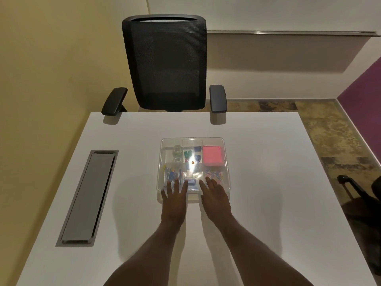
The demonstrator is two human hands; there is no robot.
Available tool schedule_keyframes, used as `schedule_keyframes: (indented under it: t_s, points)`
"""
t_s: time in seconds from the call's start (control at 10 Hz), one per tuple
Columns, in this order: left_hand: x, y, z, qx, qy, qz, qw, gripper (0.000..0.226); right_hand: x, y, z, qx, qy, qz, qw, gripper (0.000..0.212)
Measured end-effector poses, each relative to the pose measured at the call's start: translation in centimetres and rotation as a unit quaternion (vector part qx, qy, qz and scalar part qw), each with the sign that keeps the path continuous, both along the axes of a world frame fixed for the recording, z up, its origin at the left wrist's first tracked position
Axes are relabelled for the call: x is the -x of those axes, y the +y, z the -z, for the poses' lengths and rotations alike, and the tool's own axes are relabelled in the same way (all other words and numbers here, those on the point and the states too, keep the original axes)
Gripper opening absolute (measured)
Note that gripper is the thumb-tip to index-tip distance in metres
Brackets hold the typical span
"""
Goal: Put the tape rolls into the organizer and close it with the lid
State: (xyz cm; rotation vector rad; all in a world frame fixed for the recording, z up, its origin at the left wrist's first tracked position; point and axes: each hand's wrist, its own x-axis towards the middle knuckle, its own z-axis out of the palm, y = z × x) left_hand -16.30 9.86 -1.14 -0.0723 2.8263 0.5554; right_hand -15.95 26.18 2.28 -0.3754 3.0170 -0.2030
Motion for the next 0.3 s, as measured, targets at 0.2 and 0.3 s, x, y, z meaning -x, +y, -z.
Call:
schedule_keyframes:
  t_s: [0.2,0.3]
  points:
    - [-2.5,-0.7,-1.5,-0.031,0.024,0.003,0.999,0.065,-2.7,0.0,-0.8,-0.027,0.047,-0.020,0.998,0.056]
    - [-3.2,-0.7,-2.0,-0.020,0.038,0.051,0.998,0.065,-3.2,-0.4,-1.0,-0.028,0.079,-0.011,0.996,0.055]
